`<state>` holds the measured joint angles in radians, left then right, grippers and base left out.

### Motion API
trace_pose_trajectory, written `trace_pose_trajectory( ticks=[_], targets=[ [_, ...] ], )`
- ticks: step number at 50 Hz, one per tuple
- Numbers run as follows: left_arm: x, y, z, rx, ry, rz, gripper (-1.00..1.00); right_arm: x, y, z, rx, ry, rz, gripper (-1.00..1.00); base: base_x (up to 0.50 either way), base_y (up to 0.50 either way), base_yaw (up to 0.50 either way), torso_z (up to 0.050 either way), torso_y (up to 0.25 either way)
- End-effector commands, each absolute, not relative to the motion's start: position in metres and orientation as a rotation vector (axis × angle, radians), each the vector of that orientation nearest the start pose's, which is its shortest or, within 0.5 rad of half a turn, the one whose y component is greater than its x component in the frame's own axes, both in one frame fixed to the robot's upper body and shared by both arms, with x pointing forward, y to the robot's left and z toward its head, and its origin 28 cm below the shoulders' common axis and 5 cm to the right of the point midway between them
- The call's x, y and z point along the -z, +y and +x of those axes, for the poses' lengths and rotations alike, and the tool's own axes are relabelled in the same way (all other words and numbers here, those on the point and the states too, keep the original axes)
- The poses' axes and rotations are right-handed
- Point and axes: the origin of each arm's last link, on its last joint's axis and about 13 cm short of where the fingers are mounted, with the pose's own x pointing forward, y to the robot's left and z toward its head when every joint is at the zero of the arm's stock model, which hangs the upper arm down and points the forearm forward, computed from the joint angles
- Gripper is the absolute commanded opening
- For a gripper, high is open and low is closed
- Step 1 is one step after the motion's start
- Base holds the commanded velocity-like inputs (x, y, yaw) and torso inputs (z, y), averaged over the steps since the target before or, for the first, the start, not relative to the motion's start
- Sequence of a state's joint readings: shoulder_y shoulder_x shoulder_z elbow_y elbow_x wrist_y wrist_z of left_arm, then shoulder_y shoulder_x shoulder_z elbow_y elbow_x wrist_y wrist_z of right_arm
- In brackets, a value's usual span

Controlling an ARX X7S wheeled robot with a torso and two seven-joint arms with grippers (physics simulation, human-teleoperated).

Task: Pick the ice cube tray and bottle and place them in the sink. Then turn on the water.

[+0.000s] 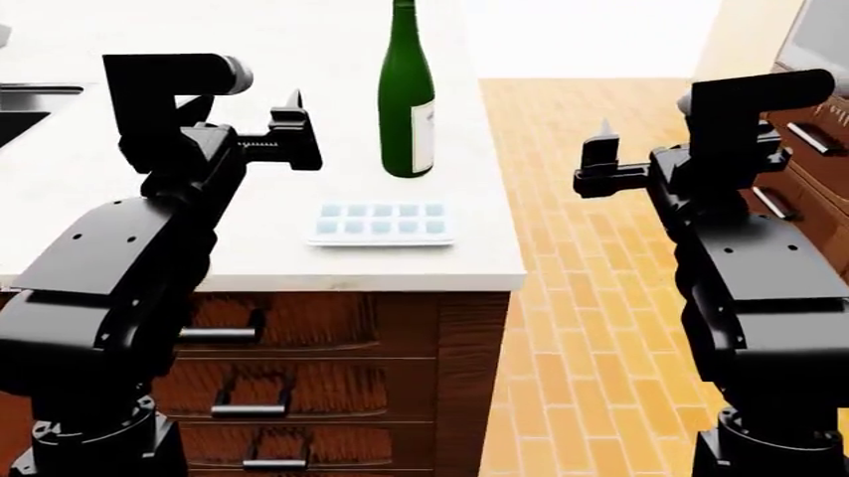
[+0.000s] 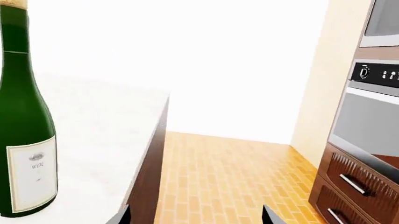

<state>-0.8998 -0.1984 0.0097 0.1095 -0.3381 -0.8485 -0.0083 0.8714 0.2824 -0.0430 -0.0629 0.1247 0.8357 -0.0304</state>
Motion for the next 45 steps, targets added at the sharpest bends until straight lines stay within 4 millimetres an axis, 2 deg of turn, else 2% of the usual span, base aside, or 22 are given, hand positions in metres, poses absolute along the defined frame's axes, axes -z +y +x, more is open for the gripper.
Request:
trace_pose_trajectory(
  ticks=[1, 33, 36, 40, 45],
  targets=[
    [-0.241, 0.242, 0.334, 0.121, -0.156, -0.057, 1.0, -0.228, -0.16, 0.336, 0.002, -0.076, -0.165, 1.0, 0.5, 0.0, 0.0, 0.0, 0.0],
    [-0.24, 0.243, 0.334, 0.12, -0.166, -0.048, 1.0, -0.226, -0.158, 0.335, -0.007, -0.069, -0.17, 1.0, 0.5, 0.0, 0.0, 0.0, 0.0],
    [-0.239, 0.244, 0.334, 0.119, -0.166, -0.047, 1.0, -0.226, -0.158, 0.335, -0.01, -0.07, -0.178, 1.0, 0.0, 0.0, 0.0, 0.0, 0.003],
    [-0.24, 0.245, 0.335, 0.115, -0.167, -0.045, 1.0, -0.23, -0.157, 0.325, -0.093, -0.04, -0.324, 1.0, 0.0, 0.0, 0.0, 0.0, 0.0],
    [-0.239, 0.247, 0.336, 0.11, -0.166, -0.041, 1.0, -0.244, -0.16, 0.294, -0.225, 0.024, -0.62, 1.0, 0.0, 0.0, 0.0, 0.0, 0.0]
  ],
)
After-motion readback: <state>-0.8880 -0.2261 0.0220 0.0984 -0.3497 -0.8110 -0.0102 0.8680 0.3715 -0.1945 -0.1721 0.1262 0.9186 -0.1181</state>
